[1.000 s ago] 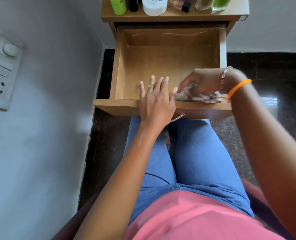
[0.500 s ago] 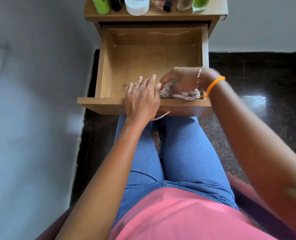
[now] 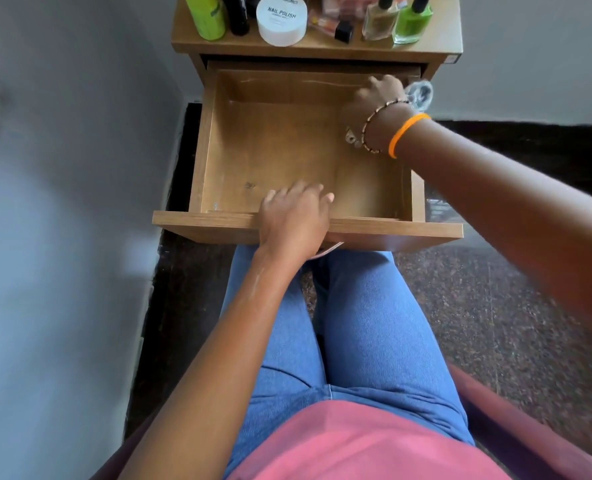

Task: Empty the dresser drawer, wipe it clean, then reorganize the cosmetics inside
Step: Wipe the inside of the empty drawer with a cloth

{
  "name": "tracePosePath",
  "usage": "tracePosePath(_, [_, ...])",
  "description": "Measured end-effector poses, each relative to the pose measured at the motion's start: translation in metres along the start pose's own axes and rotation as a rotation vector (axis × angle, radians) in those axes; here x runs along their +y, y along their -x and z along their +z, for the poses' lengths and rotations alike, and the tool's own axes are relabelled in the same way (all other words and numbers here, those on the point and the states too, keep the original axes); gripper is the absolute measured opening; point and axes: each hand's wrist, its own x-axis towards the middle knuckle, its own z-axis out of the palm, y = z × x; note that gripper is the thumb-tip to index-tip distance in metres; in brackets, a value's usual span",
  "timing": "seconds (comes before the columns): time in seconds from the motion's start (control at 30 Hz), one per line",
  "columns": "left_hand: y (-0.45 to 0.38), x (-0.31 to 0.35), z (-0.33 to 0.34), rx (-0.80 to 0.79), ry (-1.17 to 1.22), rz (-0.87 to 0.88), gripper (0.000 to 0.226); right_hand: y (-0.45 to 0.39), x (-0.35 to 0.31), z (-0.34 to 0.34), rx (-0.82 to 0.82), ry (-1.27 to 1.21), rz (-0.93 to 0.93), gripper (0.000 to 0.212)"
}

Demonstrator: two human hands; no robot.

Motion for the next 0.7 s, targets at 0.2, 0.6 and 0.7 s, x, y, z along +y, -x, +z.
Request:
tracePosePath(0.2, [-0.027, 0.016, -0.008, -0.225, 0.102, 0.051, 0.039, 0.004, 0.012, 0.035, -0.038, 0.169, 0.01, 0.033])
tracePosePath(0.6, [-0.025, 0.014, -0.004, -0.026, 0.179, -0.058, 0.032, -0.001, 0.019, 0.023, -0.221, 0.156, -0.027, 0.037])
tracePosePath(0.7, [-0.023, 0.015, -0.004, 0.054, 0.191, -0.08, 0.03, -0.006, 0.026, 0.016, -0.078, 0.196, -0.026, 0.027])
